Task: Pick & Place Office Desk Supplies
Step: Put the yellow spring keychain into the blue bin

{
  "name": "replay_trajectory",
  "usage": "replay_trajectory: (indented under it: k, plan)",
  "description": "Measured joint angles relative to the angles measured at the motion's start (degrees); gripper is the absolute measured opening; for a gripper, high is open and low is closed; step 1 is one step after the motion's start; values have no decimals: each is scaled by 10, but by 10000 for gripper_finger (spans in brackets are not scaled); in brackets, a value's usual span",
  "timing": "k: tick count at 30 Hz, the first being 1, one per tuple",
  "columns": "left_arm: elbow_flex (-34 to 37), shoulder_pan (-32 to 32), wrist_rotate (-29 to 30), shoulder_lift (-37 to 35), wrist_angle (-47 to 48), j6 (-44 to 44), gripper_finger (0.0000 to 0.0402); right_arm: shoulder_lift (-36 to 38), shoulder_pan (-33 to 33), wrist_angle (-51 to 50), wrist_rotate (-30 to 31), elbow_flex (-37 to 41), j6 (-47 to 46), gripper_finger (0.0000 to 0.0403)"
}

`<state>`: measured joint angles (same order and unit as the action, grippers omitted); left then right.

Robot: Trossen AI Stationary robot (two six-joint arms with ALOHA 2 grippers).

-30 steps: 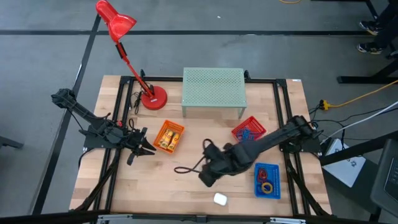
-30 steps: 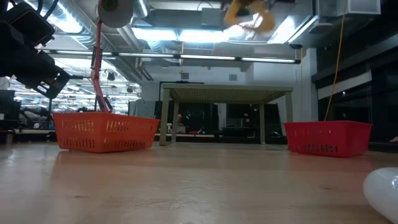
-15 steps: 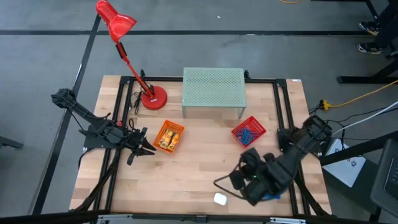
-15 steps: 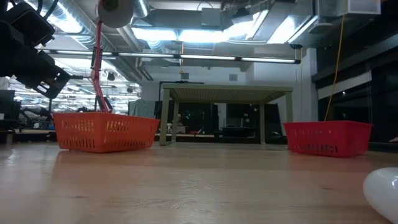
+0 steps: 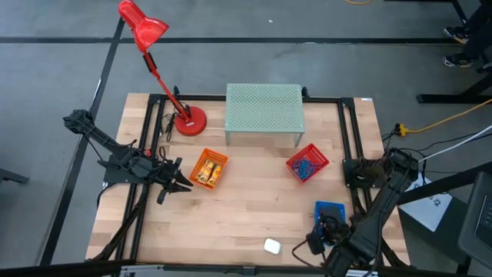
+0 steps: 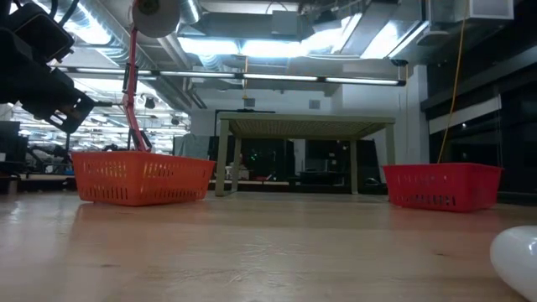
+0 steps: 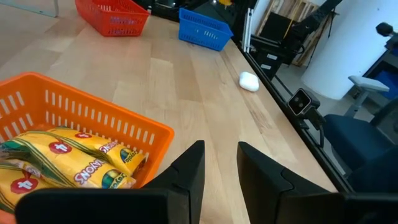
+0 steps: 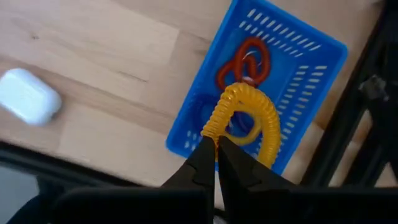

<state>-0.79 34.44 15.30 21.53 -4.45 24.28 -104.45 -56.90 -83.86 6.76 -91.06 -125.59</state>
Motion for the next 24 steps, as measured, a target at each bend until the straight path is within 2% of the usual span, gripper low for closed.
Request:
replay_trajectory:
  k: [7, 17, 24]
  plan:
    - [0, 0, 0, 0, 0, 0, 90, 0, -15, 36, 1, 73, 0, 6]
    - [0, 0, 0, 0, 1, 0, 90, 0, -21, 332, 3, 244, 2, 6]
    - [0, 0, 0, 0, 1, 0, 90, 3, -21, 350, 3, 262, 10, 6]
